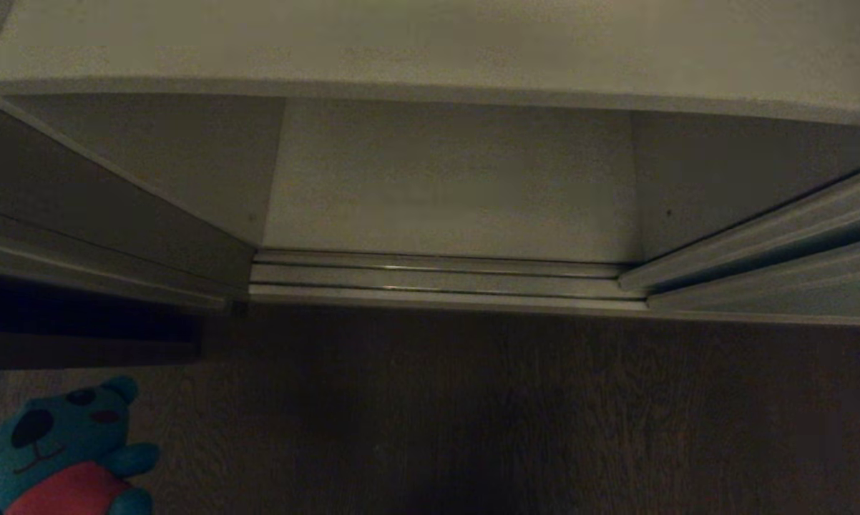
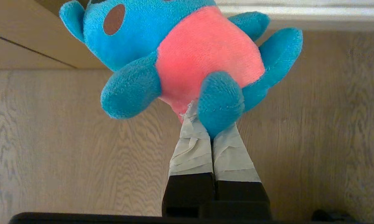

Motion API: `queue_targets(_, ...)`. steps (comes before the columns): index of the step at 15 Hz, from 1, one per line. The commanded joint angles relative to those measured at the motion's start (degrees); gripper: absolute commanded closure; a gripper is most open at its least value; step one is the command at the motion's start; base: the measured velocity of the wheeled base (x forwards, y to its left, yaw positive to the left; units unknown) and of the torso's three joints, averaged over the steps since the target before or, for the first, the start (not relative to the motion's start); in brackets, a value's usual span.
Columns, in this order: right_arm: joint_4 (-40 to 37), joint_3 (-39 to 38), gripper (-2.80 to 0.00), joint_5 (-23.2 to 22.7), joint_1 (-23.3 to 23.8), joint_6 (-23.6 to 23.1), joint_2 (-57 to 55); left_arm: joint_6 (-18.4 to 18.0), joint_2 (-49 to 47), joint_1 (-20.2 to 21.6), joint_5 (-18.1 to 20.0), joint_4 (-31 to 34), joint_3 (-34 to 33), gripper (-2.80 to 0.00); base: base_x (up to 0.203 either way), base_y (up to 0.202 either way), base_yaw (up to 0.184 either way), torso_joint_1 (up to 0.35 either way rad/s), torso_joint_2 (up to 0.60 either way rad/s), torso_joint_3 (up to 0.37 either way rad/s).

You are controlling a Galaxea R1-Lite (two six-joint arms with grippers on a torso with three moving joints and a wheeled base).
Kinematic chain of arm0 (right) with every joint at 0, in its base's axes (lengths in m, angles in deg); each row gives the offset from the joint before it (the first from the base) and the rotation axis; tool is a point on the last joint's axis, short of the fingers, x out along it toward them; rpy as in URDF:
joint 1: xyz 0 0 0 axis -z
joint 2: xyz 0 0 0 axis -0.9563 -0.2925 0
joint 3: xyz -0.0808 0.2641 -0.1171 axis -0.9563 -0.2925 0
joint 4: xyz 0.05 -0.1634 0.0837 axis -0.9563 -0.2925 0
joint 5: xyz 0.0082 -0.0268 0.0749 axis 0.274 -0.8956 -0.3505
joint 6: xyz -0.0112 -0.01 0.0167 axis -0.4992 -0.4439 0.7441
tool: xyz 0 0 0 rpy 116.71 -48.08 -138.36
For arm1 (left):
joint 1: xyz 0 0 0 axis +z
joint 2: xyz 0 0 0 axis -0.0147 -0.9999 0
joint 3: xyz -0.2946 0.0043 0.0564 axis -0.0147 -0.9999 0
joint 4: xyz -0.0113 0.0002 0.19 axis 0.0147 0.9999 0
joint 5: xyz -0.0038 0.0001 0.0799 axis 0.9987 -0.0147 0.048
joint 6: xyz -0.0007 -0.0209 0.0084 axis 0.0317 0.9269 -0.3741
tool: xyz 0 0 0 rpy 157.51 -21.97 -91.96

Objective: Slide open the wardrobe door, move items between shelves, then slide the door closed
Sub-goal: Place the blue doll on the lower shelf

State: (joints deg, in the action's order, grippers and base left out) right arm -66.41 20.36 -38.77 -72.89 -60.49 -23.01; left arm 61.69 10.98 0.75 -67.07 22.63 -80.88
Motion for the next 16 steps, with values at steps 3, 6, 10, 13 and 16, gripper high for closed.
queue_targets(3, 0.1, 0.0, 0.0, 0.0, 0.0, -0.1, 0.1, 0.0, 0.0, 0.0, -0.1, 0.0, 0.0, 0.0, 0.0, 0.0, 0.0, 0.004, 0.0, -0.196)
queue_targets(6, 0.0, 0.0, 0.0, 0.0, 0.0, -0.1, 0.1, 0.5, 0.0, 0.0, -0.1, 0.1, 0.0, 0.0, 0.0, 0.0, 0.0, 0.004, 0.0, -0.197)
queue_targets(10, 0.0, 0.0, 0.0, 0.0, 0.0, -0.1, 0.1, -0.3, -0.1, 0.0, 0.1, 0.3, 0.0, 0.0, 0.0, 0.0, 0.0, 0.002, 0.0, -0.058)
queue_targets(13, 0.1, 0.0, 0.0, 0.0, 0.0, -0.1, 0.1, -2.2, -0.2, 0.0, 0.2, 0.4, 0.2, 0.0, 0.0, 0.0, 0.0, 0.0, 0.0, 0.0)
queue_targets(16, 0.1, 0.0, 0.0, 0.0, 0.0, 0.0, 0.1, -5.2, -1.1, 0.0, 4.9, 2.3, 5.7, 0.0, 0.0, 0.0, 0.0, 0.0, 0.0, 0.0)
